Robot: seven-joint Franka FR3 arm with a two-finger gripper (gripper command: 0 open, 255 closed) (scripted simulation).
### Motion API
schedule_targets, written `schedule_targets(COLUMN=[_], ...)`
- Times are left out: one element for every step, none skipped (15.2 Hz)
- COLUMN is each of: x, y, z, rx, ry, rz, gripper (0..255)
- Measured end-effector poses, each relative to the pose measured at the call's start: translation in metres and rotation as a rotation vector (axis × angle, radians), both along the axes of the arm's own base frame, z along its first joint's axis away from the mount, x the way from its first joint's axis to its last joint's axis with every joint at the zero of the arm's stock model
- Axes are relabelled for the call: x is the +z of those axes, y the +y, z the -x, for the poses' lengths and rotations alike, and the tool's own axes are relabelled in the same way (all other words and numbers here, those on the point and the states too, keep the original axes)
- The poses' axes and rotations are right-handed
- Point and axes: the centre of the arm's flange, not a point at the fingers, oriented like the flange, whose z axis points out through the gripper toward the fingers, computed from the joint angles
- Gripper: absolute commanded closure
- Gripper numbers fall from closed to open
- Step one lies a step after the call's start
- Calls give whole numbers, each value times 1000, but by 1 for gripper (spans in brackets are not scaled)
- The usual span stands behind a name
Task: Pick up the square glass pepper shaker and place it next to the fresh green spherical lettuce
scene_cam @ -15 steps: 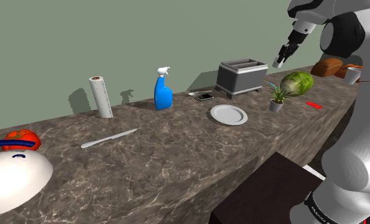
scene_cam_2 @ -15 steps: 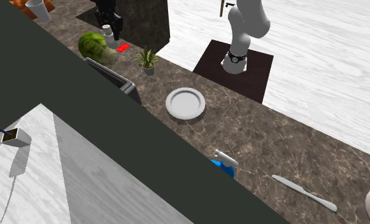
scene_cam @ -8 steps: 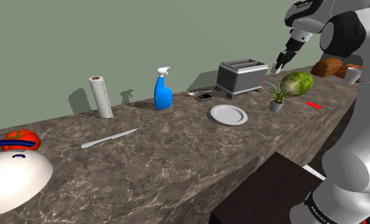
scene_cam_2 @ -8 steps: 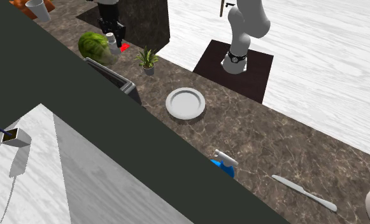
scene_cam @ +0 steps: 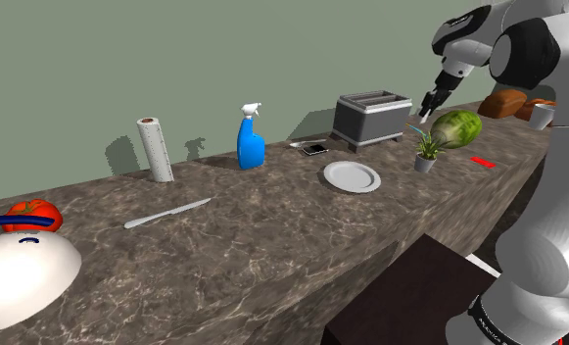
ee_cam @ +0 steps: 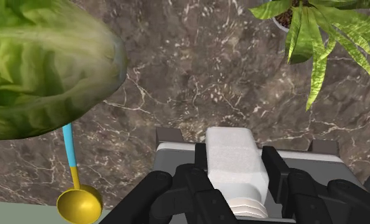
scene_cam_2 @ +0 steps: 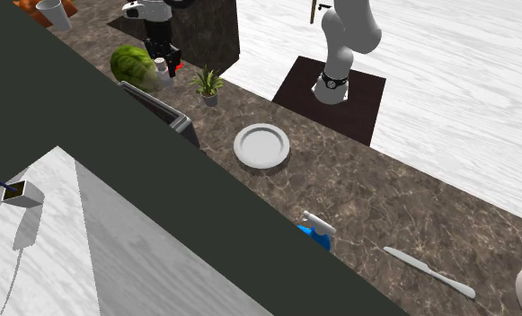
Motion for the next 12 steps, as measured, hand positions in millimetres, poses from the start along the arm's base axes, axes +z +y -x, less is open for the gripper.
schedule_targets(x=[-5,-10,-15,-21,-27,-33,-39,-43,-48,-54,-59,-64], y=[0,1,0,0,0,1,1,0,0,0,0,0], z=[-1,1,1,-1,-1,0,0,-1,0,-1,-1,0], rx=[0,0,0,0,0,0,0,0,0,0,0,0], ry=[0,0,0,0,0,0,0,0,0,0,0,0], rz=[0,0,0,0,0,0,0,0,0,0,0,0], gripper=[255,255,255,255,255,255,255,255,255,255,255,255])
